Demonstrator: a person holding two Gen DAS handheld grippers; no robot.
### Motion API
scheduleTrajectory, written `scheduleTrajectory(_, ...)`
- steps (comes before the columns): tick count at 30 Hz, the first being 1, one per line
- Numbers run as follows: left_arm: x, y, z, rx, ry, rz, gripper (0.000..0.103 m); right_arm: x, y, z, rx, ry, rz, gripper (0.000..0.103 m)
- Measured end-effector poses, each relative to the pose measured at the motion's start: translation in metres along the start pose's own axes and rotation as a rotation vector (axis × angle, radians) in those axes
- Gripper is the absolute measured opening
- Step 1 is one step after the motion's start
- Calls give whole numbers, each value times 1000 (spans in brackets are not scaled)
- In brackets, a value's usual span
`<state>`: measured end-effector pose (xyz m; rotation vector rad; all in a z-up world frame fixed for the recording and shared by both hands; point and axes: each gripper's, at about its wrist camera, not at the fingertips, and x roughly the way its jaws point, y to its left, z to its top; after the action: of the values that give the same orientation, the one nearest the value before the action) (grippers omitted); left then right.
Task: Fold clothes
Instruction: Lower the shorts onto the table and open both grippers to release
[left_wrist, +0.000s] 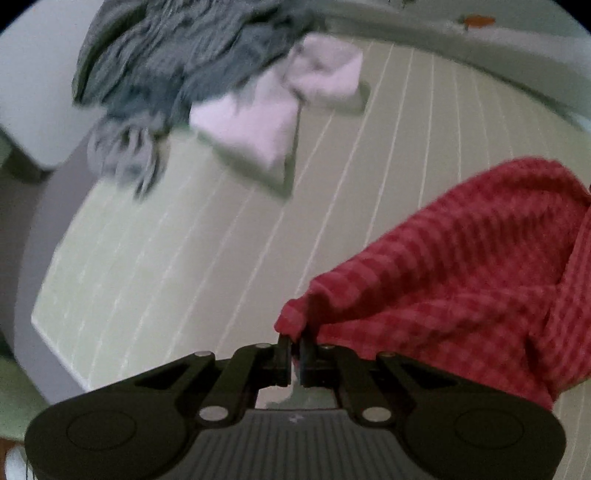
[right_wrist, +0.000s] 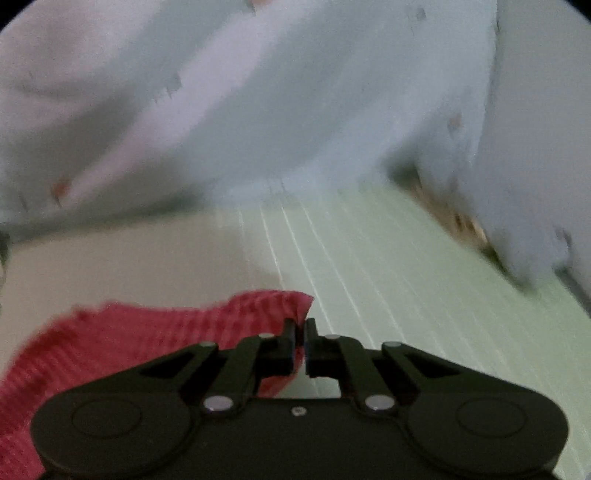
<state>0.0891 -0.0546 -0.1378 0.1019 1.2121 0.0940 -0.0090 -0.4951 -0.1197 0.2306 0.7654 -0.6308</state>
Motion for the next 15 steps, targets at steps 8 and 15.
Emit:
scheduleTrajectory(8, -10, -4, -2, 12, -68, -19, 25, -9, 22, -18, -47, 13, -8, 53)
scheduleTrajectory(15, -16, -29, 28, 50, -142, -104, 49, 12, 75, 4, -161, -2, 156, 80)
